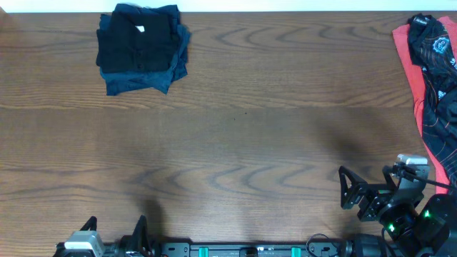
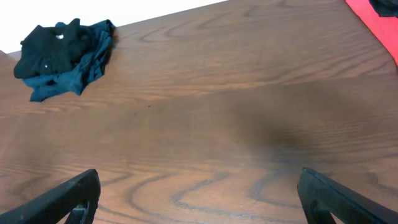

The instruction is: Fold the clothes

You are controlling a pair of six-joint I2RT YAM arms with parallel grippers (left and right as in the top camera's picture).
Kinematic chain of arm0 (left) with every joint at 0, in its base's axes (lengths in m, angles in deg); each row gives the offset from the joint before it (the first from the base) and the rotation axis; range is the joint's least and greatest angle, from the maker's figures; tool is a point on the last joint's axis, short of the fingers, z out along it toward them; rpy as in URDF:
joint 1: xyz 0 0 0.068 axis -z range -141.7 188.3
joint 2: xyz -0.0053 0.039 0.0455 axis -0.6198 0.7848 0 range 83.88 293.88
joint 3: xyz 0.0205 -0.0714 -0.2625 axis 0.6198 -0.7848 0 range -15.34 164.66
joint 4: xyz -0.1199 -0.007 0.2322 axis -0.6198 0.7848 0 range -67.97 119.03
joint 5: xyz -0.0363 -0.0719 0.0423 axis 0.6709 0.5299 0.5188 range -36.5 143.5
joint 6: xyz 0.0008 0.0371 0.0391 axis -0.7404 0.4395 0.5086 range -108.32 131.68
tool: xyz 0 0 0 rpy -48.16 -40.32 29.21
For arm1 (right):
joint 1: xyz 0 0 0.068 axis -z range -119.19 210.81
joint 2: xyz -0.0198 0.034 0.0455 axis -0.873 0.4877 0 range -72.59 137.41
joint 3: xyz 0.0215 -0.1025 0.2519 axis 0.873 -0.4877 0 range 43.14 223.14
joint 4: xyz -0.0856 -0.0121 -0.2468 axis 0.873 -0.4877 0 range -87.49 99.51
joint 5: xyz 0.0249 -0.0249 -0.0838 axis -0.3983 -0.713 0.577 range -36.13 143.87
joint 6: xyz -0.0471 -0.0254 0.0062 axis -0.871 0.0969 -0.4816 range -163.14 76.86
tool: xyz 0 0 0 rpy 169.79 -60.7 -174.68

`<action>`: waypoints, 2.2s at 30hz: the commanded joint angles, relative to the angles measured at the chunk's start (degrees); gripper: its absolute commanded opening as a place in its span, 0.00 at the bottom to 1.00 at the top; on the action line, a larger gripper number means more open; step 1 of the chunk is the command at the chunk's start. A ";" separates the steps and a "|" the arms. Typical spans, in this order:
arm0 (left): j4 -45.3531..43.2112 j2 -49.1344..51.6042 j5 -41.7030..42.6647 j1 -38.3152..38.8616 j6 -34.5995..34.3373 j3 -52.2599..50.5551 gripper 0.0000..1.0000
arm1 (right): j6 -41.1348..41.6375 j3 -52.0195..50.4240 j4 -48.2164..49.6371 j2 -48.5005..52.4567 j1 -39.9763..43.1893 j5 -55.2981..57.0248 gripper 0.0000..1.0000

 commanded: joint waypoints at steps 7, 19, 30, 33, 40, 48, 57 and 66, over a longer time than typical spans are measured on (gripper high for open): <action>4.72 0.13 0.81 0.07 -0.74 -0.07 0.98 | 0.59 -0.37 -1.95 -0.04 0.28 0.57 0.99; 5.99 0.13 0.98 0.07 -0.79 -0.07 0.98 | -0.74 -0.39 -6.49 -0.04 0.28 2.12 0.99; 5.99 0.13 0.98 0.07 -0.79 -0.07 0.98 | -2.67 -13.73 11.08 -2.80 0.28 3.08 0.99; 5.99 0.13 0.98 0.07 -0.79 -0.07 0.98 | -2.64 -23.67 23.39 -6.91 -0.02 1.20 0.99; 5.97 0.13 0.98 0.07 -0.79 -0.07 0.98 | -2.64 -42.91 49.03 -17.97 -5.42 1.90 0.99; 5.97 0.13 0.98 0.07 -0.79 -0.07 0.98 | -2.58 -52.06 63.93 -21.77 -5.64 9.60 0.99; 5.99 0.13 0.98 0.07 -0.79 -0.07 0.98 | -2.67 -52.00 64.39 -22.18 -5.55 15.85 0.99; 5.99 0.13 0.98 0.07 -0.79 -0.07 0.98 | -2.64 -52.00 57.88 -22.16 -5.55 15.80 0.99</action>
